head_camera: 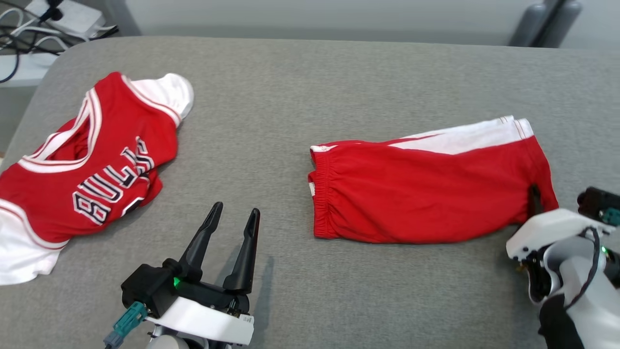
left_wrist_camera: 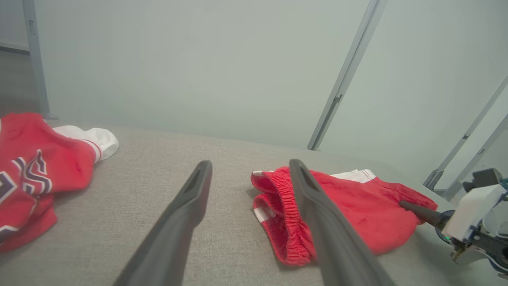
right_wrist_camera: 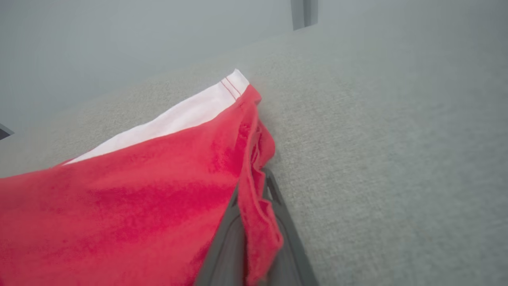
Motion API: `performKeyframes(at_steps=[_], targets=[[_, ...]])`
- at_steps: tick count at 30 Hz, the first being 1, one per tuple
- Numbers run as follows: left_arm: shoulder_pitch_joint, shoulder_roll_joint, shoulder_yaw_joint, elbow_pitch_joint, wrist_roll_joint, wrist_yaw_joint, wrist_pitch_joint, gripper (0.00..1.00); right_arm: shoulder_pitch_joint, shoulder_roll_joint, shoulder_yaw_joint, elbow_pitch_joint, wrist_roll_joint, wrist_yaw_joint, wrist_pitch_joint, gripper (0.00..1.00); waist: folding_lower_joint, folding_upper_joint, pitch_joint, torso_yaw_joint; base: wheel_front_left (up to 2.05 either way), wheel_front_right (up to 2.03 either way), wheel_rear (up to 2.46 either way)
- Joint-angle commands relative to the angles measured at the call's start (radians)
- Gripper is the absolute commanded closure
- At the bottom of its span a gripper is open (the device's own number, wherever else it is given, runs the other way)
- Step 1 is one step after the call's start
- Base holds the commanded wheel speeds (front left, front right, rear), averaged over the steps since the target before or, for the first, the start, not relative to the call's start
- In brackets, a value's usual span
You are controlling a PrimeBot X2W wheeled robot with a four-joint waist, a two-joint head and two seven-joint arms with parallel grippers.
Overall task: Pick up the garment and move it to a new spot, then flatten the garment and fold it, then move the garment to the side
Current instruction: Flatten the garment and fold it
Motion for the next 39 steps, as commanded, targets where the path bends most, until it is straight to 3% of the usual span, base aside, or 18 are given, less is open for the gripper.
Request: performKeyframes(at_steps=[1, 4, 10, 12, 19, 29, 39], targets=[[-0.003, 0.004, 0.037, -0.028, 0.003, -0.007, -0.006, 0.00, 0.044, 0.017, -0.013, -0.067, -0.041, -0.003, -0.014, 1.00, 0.0000, 0.0000, -0.008, -0.029, 0.00, 0.00, 0.00], [-0.003, 0.004, 0.037, -0.027, 0.007, -0.007, -0.006, 0.00, 0.097, 0.026, -0.048, -0.130, -0.076, -0.003, -0.014, 1.00, 0.0000, 0.0000, -0.012, -0.053, 0.00, 0.00, 0.00], [-0.005, 0.004, 0.037, -0.026, 0.011, -0.007, -0.006, 0.00, 0.130, 0.027, 0.019, -0.144, 0.001, -0.003, -0.014, 0.97, 0.0000, 0.0000, -0.019, -0.085, 0.00, 0.00, 0.00], [-0.004, 0.004, 0.038, -0.026, 0.013, -0.007, -0.006, 0.00, 0.139, 0.027, 0.021, -0.158, -0.008, -0.003, -0.014, 0.00, 0.0000, 0.0000, -0.023, -0.096, 0.00, 0.00, 0.00], [0.004, 0.006, 0.054, -0.019, 0.022, -0.007, -0.006, 0.00, 0.182, 0.028, 0.031, -0.287, -0.086, -0.003, -0.014, 0.00, 0.0000, 0.0000, -0.037, -0.126, 0.00, 0.00, 0.00], [0.022, 0.005, 0.090, -0.020, 0.020, -0.007, -0.006, 0.00, 0.344, 0.028, 0.219, -0.561, -0.175, -0.003, -0.014, 0.00, 0.0000, 0.0000, -0.051, -0.163, 0.00, 0.00, 0.00], [0.044, 0.002, 0.119, -0.019, 0.024, -0.007, -0.006, 0.00, 0.498, 0.028, 0.262, -0.634, -0.152, -0.003, -0.014, 0.00, 0.0000, 0.0000, -0.075, -0.202, 0.00, 0.00, 0.00]])
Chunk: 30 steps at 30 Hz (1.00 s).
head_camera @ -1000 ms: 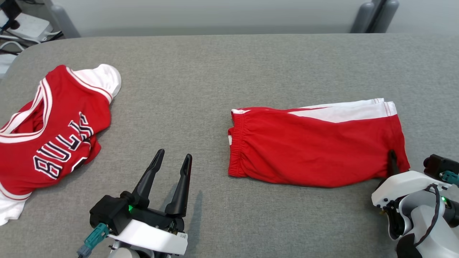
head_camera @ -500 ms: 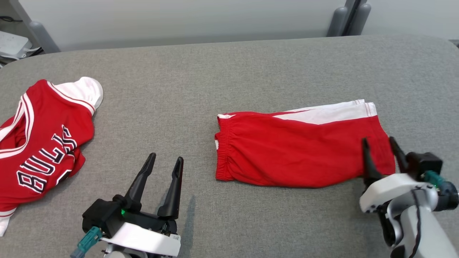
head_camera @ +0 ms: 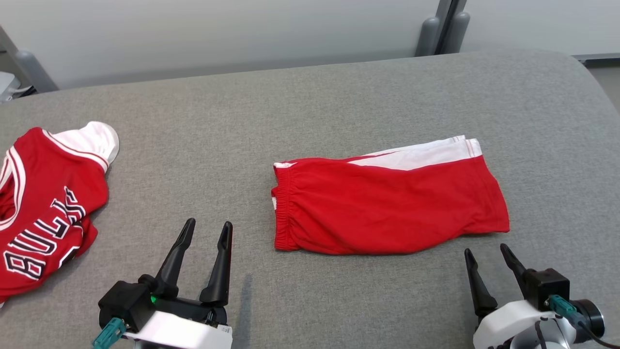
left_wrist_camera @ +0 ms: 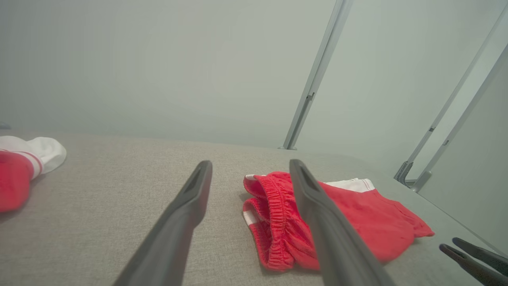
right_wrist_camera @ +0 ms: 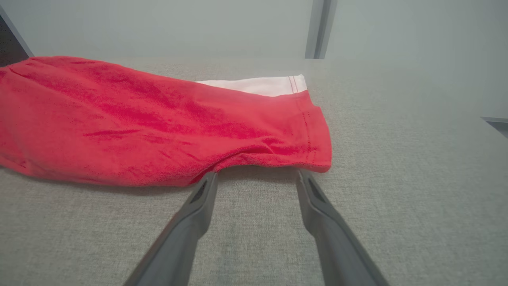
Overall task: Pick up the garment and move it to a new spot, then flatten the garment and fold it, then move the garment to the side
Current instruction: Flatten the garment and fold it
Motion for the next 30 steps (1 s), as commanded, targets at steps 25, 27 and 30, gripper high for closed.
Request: performKeyframes(at_steps=[25, 27, 30], targets=[[-0.021, 0.001, -0.009, -0.012, 0.018, -0.007, -0.006, 0.00, -0.152, -0.007, -0.042, 0.221, 0.447, -0.003, -0.013, 0.00, 0.0000, 0.0000, 0.012, 0.022, 0.00, 0.00, 0.00], [-0.022, 0.001, -0.029, -0.006, -0.024, -0.007, -0.006, 0.00, -0.194, -0.007, -0.056, 0.287, 0.465, -0.003, -0.013, 0.00, 0.0000, 0.0000, 0.020, 0.034, 0.00, 0.00, 0.00], [-0.031, 0.023, -0.093, 0.004, -0.093, -0.007, -0.006, 0.00, -0.258, -0.007, -0.075, 0.368, 0.505, -0.003, -0.013, 0.00, 0.0000, 0.0000, 0.032, 0.053, 0.00, 0.00, 0.00]])
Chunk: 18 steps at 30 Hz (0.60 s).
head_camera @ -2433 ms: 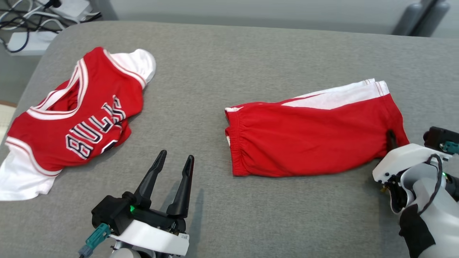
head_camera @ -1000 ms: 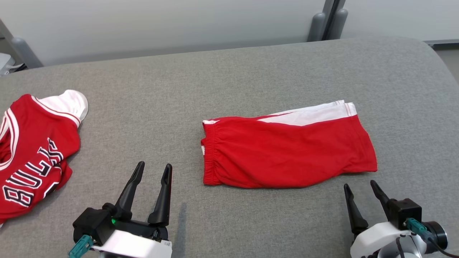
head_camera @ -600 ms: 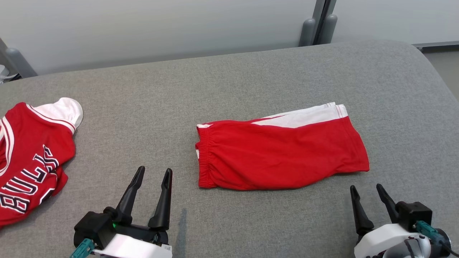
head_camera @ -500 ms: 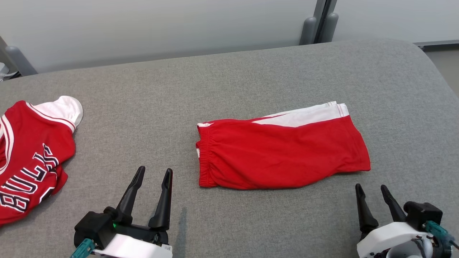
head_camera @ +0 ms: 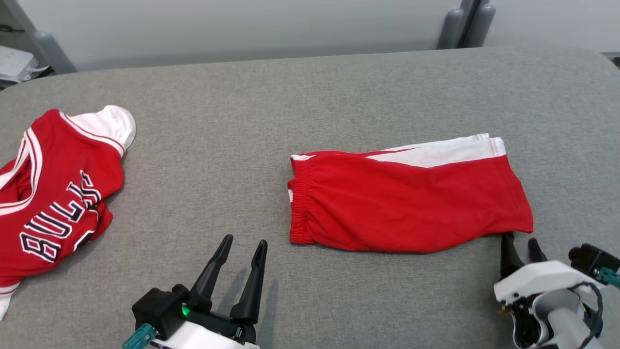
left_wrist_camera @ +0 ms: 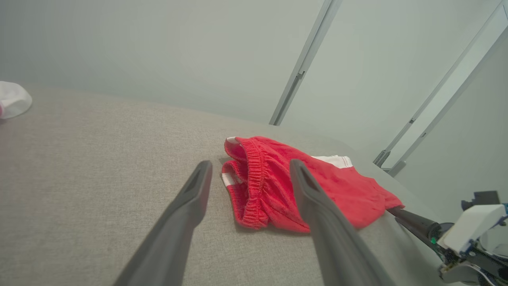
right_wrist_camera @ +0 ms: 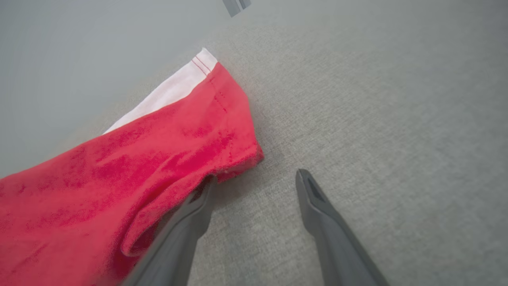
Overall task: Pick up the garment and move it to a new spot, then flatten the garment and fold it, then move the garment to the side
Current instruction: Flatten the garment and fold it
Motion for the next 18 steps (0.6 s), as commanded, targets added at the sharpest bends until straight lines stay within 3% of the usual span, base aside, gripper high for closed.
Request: performKeyframes(at_steps=[1, 9, 15, 18], targets=[[-0.050, 0.016, 0.016, -0.020, -0.025, -0.007, -0.006, 0.00, -0.047, -0.004, 0.019, 0.006, 0.015, -0.003, -0.013, 0.00, 0.0000, -0.0001, 0.010, 0.014, 0.00, 0.00, 0.00], [-0.079, 0.059, -0.016, -0.005, -0.070, -0.007, -0.006, 0.00, -0.158, -0.004, 0.003, 0.145, 0.056, -0.003, -0.013, 0.00, 0.0000, -0.0001, 0.027, 0.053, 0.00, 0.00, 0.00], [-0.079, 0.064, -0.021, 0.000, -0.073, -0.007, -0.006, 0.00, -0.158, -0.005, -0.042, 0.177, 0.034, -0.003, -0.013, 0.00, 0.0000, -0.0001, 0.024, 0.067, 0.00, 0.00, 0.00], [-0.075, 0.067, -0.024, 0.000, -0.074, -0.007, -0.006, 0.00, -0.136, -0.022, -0.114, 0.161, -0.007, -0.003, -0.013, 0.00, 0.0000, -0.0001, 0.019, 0.065, 0.00, 0.00, 0.00]])
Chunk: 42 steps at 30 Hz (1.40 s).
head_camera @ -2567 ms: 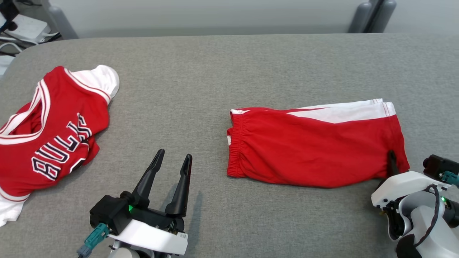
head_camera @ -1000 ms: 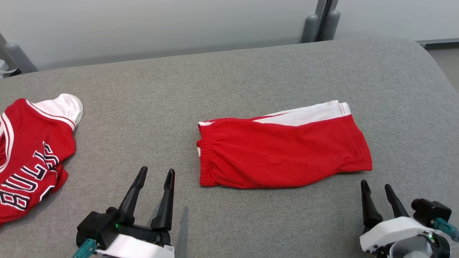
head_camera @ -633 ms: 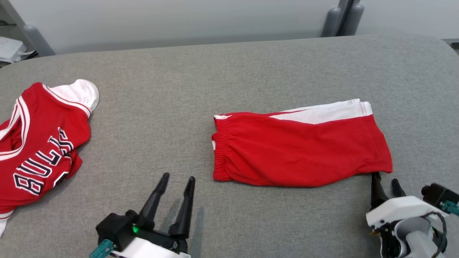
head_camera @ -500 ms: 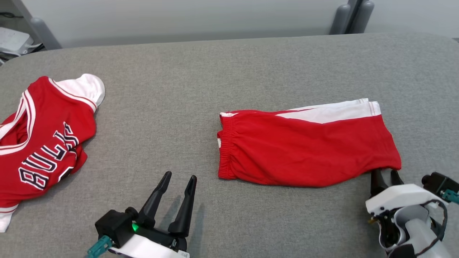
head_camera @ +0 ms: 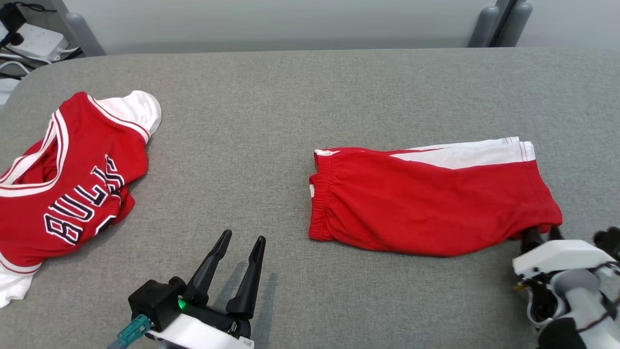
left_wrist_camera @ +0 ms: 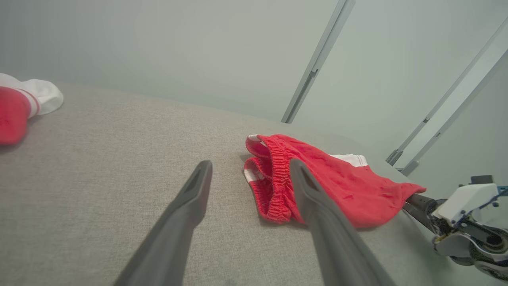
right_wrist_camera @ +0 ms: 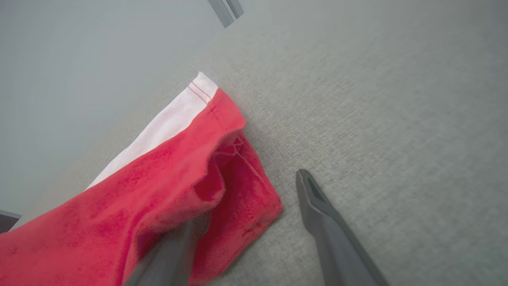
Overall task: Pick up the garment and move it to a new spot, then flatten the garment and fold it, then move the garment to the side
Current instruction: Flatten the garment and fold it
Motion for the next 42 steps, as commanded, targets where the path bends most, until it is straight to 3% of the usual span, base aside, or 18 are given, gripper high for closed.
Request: performKeyframes(at_steps=[1, 4, 8, 10, 16, 23, 24, 26, 33, 37, 42], targets=[[-0.033, 0.012, 0.030, -0.021, -0.010, -0.007, -0.006, 0.00, 0.027, -0.014, -0.024, -0.026, -0.029, -0.003, -0.006, 0.00, 0.0000, 0.0000, -0.002, -0.004, 0.00, 0.00, 0.00], [-0.031, 0.018, 0.029, -0.026, -0.006, -0.007, -0.006, 0.00, 0.042, -0.010, -0.120, -0.101, -0.085, -0.003, -0.006, 0.00, 0.0000, 0.0000, 0.002, -0.020, 0.00, 0.00, 0.00], [-0.034, 0.022, 0.018, -0.026, -0.002, -0.007, -0.006, 0.00, 0.044, 0.003, -0.139, -0.159, -0.113, -0.003, -0.006, 0.00, 0.0000, 0.0000, 0.006, -0.031, 0.00, 0.00, 0.00], [-0.037, 0.025, 0.014, -0.026, 0.000, -0.007, -0.006, 0.00, 0.037, 0.006, -0.111, -0.174, -0.087, -0.003, -0.006, 0.00, 0.0000, 0.0000, 0.008, -0.035, 0.00, 0.00, 0.00], [-0.043, 0.026, 0.011, -0.023, 0.002, -0.007, -0.006, 0.00, 0.023, 0.007, 0.106, -0.090, 0.082, -0.003, -0.006, 0.00, 0.0000, 0.0000, 0.010, -0.041, 0.00, 0.00, 0.00], [-0.051, 0.023, 0.002, -0.021, -0.003, -0.007, -0.006, 0.00, -0.007, 0.007, 0.156, -0.005, 0.130, -0.003, -0.006, 0.00, 0.0000, 0.0000, 0.012, -0.027, 0.00, 0.00, 0.00], [-0.052, 0.022, 0.002, -0.021, -0.004, -0.007, -0.006, 0.00, -0.012, 0.007, 0.159, 0.004, 0.138, -0.003, -0.006, 0.23, 0.0000, 0.0000, 0.013, -0.022, 0.00, 0.00, 0.00], [-0.053, 0.021, 0.001, -0.018, -0.007, -0.007, -0.006, 0.00, -0.019, 0.007, 0.163, 0.013, 0.146, -0.003, -0.006, 1.00, 0.0000, 0.0000, 0.013, -0.013, 0.00, 0.00, 0.00], [-0.051, 0.020, 0.006, -0.015, -0.012, -0.007, -0.006, 0.00, -0.011, 0.007, 0.158, -0.013, 0.136, -0.003, -0.006, 1.00, 0.0000, 0.0000, 0.005, 0.003, 0.00, 0.00, 0.00], [-0.044, 0.018, 0.010, -0.011, -0.008, -0.007, -0.006, 0.00, 0.010, 0.007, 0.122, -0.107, 0.108, -0.003, -0.006, 1.00, 0.0000, 0.0000, -0.012, 0.006, 0.00, 0.00, 0.00], [-0.032, 0.012, 0.008, -0.007, -0.007, -0.007, -0.006, 0.00, 0.047, 0.007, 0.173, -0.270, 0.123, -0.003, -0.006, 1.00, 0.0000, 0.0000, -0.033, 0.012, 0.00, 0.00, 0.00]])
